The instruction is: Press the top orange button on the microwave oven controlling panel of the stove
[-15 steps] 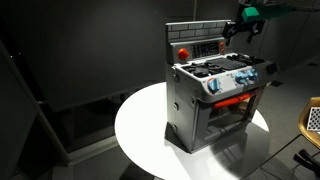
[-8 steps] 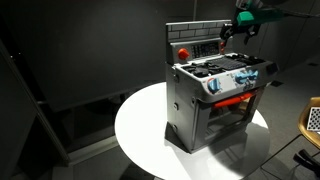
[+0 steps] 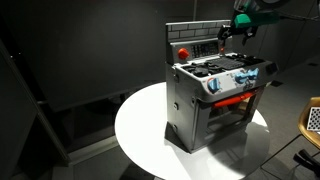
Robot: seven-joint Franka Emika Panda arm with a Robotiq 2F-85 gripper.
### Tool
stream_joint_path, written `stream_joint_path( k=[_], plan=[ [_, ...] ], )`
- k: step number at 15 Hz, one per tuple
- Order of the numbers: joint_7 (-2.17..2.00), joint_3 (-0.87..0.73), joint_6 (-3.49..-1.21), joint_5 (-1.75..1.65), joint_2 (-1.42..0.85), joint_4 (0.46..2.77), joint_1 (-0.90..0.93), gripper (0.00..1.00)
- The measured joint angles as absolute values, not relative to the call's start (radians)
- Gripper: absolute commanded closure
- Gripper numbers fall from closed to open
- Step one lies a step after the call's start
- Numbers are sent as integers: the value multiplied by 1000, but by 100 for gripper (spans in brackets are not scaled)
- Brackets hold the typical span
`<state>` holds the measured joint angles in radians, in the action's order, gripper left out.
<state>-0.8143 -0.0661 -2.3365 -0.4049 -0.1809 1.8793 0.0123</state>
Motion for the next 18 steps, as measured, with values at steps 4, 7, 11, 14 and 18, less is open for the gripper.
stream_joint_path(
  k=[4, 7, 11, 14, 18],
  plan=[
    [-799, -66, -2314, -378, -173, 1879, 13, 0],
    [-728, -64, -2242, -305, -146, 1874, 13, 0],
    [-575, -53, -2086, -182, -98, 1860, 13, 0],
    [-459, -50, -1944, -126, -67, 1835, 13, 0],
    [-345, -50, -1784, -107, -40, 1801, 13, 0]
  ],
)
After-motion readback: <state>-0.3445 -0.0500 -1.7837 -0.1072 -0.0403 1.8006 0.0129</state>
